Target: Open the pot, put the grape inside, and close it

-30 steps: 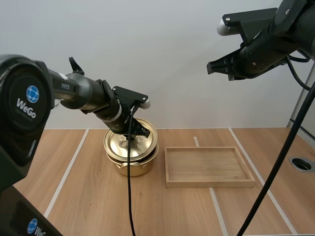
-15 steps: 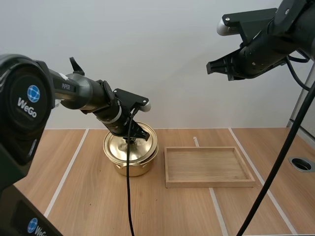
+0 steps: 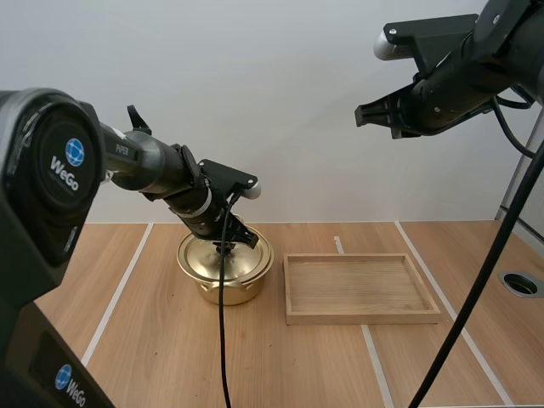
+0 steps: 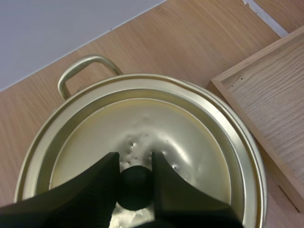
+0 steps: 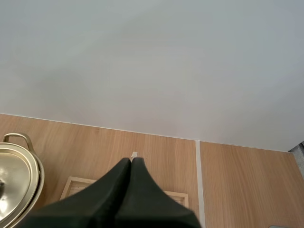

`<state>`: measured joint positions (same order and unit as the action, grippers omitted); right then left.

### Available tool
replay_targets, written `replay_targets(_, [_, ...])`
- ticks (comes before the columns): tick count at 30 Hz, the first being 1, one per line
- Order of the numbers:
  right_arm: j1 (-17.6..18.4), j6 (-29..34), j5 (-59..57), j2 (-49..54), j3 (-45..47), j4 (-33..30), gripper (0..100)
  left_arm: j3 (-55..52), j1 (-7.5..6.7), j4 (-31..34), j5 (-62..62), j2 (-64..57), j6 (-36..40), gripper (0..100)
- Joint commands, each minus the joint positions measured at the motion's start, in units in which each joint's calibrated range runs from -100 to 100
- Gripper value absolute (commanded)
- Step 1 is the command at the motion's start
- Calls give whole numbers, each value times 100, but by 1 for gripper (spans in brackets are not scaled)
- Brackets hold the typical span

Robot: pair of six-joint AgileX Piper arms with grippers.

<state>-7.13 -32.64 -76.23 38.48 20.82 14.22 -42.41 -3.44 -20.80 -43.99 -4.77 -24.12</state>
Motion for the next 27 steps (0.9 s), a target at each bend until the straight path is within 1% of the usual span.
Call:
replay_targets(1, [-22, -8, -42, 89, 17, 46, 0, -12, -19, 5, 76, 36, -69, 0])
replay_targets(7, [-22, -8, -42, 89, 17, 95, 0, -12, -19, -217, 58, 36, -215, 0])
replay_targets(15, [-22, -8, -59, 89, 17, 216, 0, -12, -19, -264, 24, 46, -295, 0])
replay_targets(27, [-22, -8, -94, 89, 17, 216, 0, -12, -19, -420, 24, 46, -350, 0])
